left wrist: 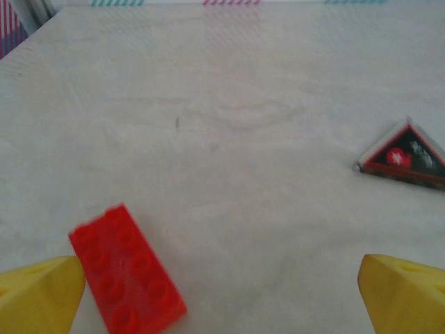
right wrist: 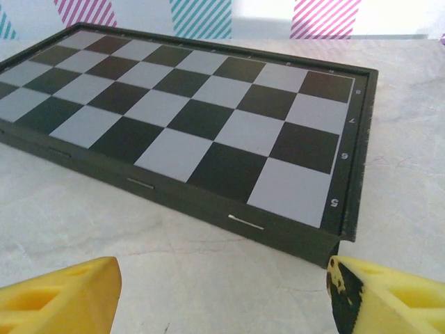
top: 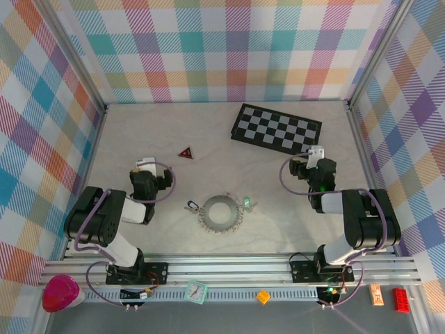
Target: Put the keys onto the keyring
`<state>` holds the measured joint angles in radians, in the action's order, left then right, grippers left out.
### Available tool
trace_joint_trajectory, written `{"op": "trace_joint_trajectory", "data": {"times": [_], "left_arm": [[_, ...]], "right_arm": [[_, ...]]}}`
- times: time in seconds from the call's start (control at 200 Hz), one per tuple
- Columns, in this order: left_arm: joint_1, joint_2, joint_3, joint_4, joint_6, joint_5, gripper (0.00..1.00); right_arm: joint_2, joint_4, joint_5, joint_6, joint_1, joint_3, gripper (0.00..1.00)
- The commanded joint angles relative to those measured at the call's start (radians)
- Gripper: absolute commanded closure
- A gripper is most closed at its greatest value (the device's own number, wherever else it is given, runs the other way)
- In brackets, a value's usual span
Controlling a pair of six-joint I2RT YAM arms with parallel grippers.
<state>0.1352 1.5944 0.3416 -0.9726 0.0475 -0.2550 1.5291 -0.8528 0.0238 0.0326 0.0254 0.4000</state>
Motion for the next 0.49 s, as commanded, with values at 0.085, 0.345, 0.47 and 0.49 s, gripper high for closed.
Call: {"op": "trace_joint_trajectory", "data": {"times": [0.085,0.345,0.47,0.49], "left_arm": [[-0.029,-0.019,0.056,0.087,-0.036,-0.014,0.0],[-0.035,-0.016,0.07,0.11,-0.038,0.005,0.0],[-0.035,-0.016,0.067,0.106,-0.038,0.006,0.0],[-0.036,-0.016,0.066,0.104,-0.038,0.005,0.0]], "right_arm": [[0.006,0.026,-0.028,-0.034,-0.01,0.013,0.2],[0.008,0.029,-0.03,-0.034,-0.012,0.014,0.19],[0.007,0.031,-0.031,-0.036,-0.011,0.016,0.01],[0.006,0.031,-0.03,-0.035,-0.011,0.014,0.01]]}}
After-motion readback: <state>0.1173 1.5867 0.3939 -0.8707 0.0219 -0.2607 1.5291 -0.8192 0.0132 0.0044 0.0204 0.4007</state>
